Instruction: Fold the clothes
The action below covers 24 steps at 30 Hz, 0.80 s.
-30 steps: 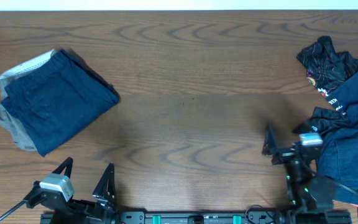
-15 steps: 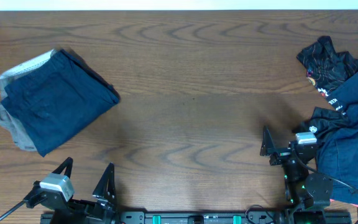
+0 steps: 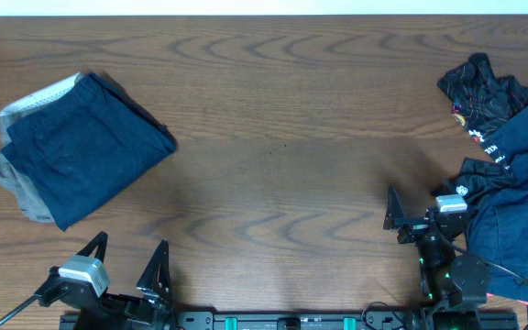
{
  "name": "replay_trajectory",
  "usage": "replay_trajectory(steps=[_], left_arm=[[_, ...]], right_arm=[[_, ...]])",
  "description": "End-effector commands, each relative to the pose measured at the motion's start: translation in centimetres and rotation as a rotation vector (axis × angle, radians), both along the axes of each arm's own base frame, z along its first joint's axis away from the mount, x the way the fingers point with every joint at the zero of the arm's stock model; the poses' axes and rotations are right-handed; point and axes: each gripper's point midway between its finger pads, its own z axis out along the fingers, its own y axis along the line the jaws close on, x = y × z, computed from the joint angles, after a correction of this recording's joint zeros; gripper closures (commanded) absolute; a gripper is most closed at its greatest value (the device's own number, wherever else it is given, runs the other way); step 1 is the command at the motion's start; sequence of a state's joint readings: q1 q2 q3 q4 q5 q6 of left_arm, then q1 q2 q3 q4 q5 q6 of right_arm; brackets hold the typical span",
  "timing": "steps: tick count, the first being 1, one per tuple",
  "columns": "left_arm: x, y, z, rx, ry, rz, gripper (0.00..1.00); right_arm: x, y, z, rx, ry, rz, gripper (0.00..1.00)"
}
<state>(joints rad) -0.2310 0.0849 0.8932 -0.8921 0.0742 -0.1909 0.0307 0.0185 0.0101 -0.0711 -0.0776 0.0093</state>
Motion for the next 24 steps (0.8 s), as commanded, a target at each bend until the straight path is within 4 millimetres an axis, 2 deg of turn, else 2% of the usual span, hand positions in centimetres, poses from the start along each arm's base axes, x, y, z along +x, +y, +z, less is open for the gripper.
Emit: replay_trajectory(steps=[1,6,11,17,21,24], left_arm=[[0.0,0.1,0.1,-0.009,-0.004,0.007,0.02],[0.2,0.7,-0.3,0.022,-0.006,0.039,0.02],[1.0,1.8,-1.6,0.015,0.031,0.138,0.02],[4.4,3.8,-7.2,0.032,0.134,0.285,0.02],[7.9,4.5,-10.3,-0.009,0.104,0.328,0.02],[9.6,4.6,-11.8,-0.029,0.050,0.331,0.02]], right_arm=[[-0.1,0.3,0.0,-0.017,-0.001,0.015,0.01],[-0.1,0.3,0.0,-0.017,-0.001,0.015,0.01],[-0.1,0.3,0.0,-0.017,-0.001,0.015,0.01],[-0.1,0.3,0.0,-0.017,-0.001,0.015,0.01],[-0.1,0.3,0.0,-0.017,-0.001,0.015,0.01],[-0.1,0.3,0.0,-0.017,-0.001,0.015,0.01]])
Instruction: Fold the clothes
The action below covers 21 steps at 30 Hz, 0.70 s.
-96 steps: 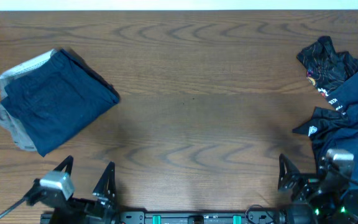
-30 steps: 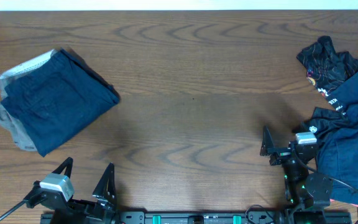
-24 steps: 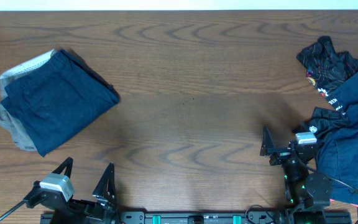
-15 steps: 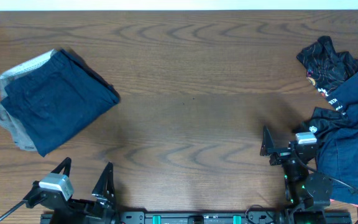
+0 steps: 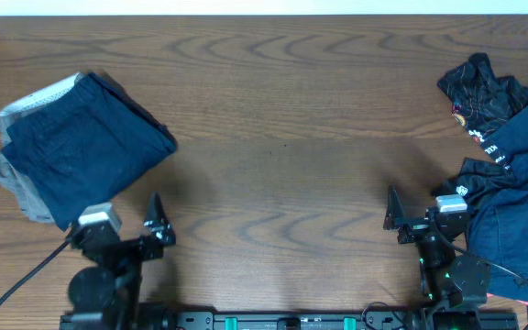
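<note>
A folded stack (image 5: 76,151) lies at the left of the table, a navy garment on top of a grey one. At the right edge sits an unfolded heap: a black printed garment (image 5: 484,87) and a navy garment (image 5: 521,192) spilling toward the front. My left gripper (image 5: 119,223) stands open just in front of the stack's near corner, nothing between its fingers. My right gripper (image 5: 422,213) is open beside the heap's left edge, its right finger hidden under the wrist camera.
The wooden table (image 5: 282,137) stretches between the stack and the heap. Both arm bases and their cables sit along the front edge.
My left gripper has moved from the front edge farther onto the table, up to the near corner of the folded stack. The right arm and the clothes have not moved.
</note>
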{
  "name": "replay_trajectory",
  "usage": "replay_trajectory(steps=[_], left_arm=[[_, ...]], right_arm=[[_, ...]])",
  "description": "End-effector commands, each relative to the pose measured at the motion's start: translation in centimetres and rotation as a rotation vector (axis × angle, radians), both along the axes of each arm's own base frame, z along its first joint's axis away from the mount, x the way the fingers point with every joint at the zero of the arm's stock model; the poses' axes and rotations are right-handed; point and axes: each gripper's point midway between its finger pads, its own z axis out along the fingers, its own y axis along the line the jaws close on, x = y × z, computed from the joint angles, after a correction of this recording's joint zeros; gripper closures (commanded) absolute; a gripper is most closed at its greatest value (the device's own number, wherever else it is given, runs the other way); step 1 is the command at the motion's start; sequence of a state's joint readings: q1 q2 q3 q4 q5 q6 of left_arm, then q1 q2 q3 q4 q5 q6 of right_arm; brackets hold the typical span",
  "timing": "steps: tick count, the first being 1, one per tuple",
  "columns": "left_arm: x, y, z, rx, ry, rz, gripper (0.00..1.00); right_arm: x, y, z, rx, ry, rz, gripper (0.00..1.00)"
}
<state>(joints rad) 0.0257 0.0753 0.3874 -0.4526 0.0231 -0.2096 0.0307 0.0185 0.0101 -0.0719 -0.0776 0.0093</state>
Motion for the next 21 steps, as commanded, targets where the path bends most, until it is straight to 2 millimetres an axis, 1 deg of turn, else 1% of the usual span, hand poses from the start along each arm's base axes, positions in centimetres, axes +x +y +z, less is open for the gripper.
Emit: replay_trajectory(steps=[1,5,8,10,14,15,16,21], left_arm=[[1.0,0.3,-1.7,-0.026,-0.038,0.021,0.02],[2.2,0.4,-2.0,-0.023,-0.136,0.020,0.02],[2.8,0.4,-2.6,-0.029,-0.173,0.021,0.02],[3.0,0.4,-3.7,-0.029,-0.157,0.021,0.02],[3.1,0.4,-7.0,-0.031,-0.071,0.022,0.02],[3.2,0.4,-7.5,-0.031,-0.066,0.023,0.02],[3.3,0.4,-7.1,-0.031,-0.083,0.021,0.02],[3.3,-0.2,-7.3,-0.032,-0.078,-0.001,0.02]], right_arm=[[-0.1,0.3,0.0,-0.017,-0.002,0.015,0.01],[-0.1,0.3,0.0,-0.017,-0.002,0.015,0.01],[-0.1,0.3,0.0,-0.017,-0.002,0.015,0.01],[-0.1,0.3,0.0,-0.017,-0.002,0.015,0.01],[-0.1,0.3,0.0,-0.017,-0.002,0.015,0.01],[-0.1,0.3,0.0,-0.017,-0.002,0.015,0.01],[-0.1,0.3,0.0,-0.017,-0.002,0.015,0.01],[-0.1,0.3,0.0,-0.017,-0.002,0.015,0.01]])
